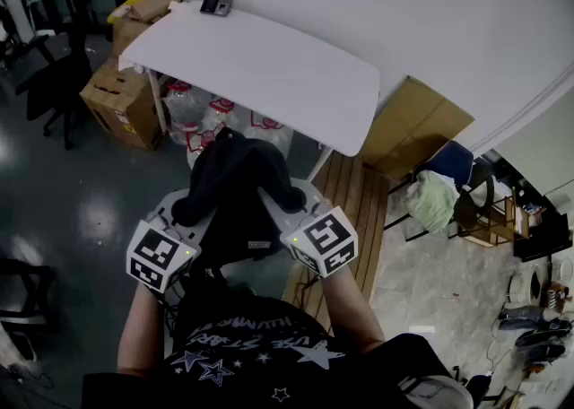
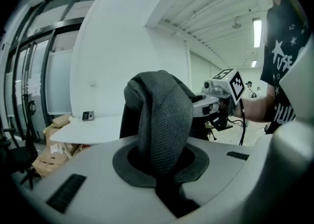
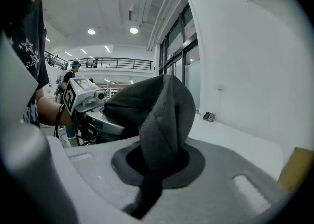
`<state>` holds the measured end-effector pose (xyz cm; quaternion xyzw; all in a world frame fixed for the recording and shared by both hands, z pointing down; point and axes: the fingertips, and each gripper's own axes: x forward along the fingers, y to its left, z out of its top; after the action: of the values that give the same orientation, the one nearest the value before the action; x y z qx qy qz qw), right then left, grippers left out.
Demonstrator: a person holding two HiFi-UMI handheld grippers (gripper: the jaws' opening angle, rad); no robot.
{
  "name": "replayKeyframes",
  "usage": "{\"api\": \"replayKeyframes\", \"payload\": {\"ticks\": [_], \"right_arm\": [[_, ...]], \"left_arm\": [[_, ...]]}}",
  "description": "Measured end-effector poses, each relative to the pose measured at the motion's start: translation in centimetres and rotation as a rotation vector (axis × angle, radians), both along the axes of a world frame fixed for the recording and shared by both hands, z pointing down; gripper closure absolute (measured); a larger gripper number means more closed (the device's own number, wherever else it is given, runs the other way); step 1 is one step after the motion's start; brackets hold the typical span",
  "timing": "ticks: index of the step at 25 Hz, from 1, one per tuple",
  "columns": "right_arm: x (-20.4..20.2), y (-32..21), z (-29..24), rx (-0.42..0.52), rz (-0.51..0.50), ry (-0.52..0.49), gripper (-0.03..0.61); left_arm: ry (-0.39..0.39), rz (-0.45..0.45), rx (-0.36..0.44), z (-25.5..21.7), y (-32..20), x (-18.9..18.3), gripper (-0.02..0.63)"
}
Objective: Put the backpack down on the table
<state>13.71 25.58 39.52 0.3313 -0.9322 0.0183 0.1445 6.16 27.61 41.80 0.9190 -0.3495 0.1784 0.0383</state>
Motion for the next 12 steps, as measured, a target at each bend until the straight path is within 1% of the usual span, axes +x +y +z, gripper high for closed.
{"api": "replayKeyframes", "payload": {"ticks": [12], "right_arm": [[1.6, 1.4, 0.3, -0.016, -0.012, 0.014, 0.557]], "left_arm": [[-0.005, 0.006, -0.024, 0.4, 1.5, 1.7, 0.563]]}}
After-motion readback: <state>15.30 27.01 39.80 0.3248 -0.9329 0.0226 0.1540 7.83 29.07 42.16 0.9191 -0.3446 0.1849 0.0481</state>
